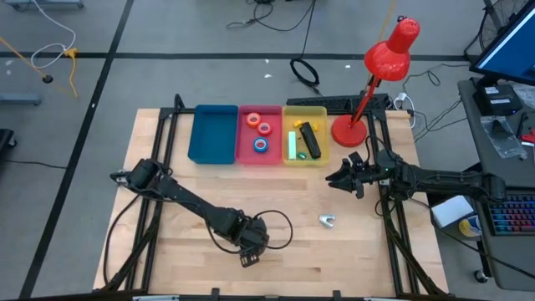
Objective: Pick and place Stapler, Stapler remover, tape
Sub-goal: Put the yellow tape into the red bin
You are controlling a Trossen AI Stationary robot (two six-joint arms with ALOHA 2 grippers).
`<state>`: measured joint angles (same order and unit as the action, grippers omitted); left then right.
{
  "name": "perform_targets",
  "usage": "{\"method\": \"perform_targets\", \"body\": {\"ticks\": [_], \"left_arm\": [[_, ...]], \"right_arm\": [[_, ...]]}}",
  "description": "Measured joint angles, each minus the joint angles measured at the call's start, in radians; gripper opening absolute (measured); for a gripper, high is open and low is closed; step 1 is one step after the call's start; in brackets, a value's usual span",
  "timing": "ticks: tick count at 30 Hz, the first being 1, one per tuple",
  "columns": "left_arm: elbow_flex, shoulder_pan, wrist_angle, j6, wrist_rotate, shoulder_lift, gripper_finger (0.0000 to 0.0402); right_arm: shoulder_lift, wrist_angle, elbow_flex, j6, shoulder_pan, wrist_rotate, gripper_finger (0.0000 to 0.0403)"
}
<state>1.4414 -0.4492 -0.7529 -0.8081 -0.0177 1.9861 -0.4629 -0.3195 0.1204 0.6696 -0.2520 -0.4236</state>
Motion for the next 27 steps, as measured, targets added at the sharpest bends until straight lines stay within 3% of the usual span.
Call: {"method": "perform_targets", "body": {"ticks": [11,14,18,20,27], "left_arm": [[0.006,0.006,-0.002,-0.077,-0.061,0.109,0.0220],[0.004,0.019,-0.004,-0.093,-0.059,0.097,0.0171],[-0.004,0.057,-0.014,-0.025,-0.056,0.055,0.0056],[-0.004,0.094,-0.016,0.036,-0.045,0.011,0.0034],[-0.003,0.331,-0.126,0.202,0.204,-0.214,0.0044]], "right_arm": [[0.000,-0.004,0.000,0.000,0.000,0.000,0.0155],[-0.001,-0.002,0.000,0.000,0.000,0.000,0.0155],[0.000,-0.003,0.000,0.000,0.000,0.001,0.0155],[0.000,-0.004,0.000,0.000,0.000,0.002,0.0155],[0.000,-0.005,0.000,0.008,0.000,0.005,0.0155]]}}
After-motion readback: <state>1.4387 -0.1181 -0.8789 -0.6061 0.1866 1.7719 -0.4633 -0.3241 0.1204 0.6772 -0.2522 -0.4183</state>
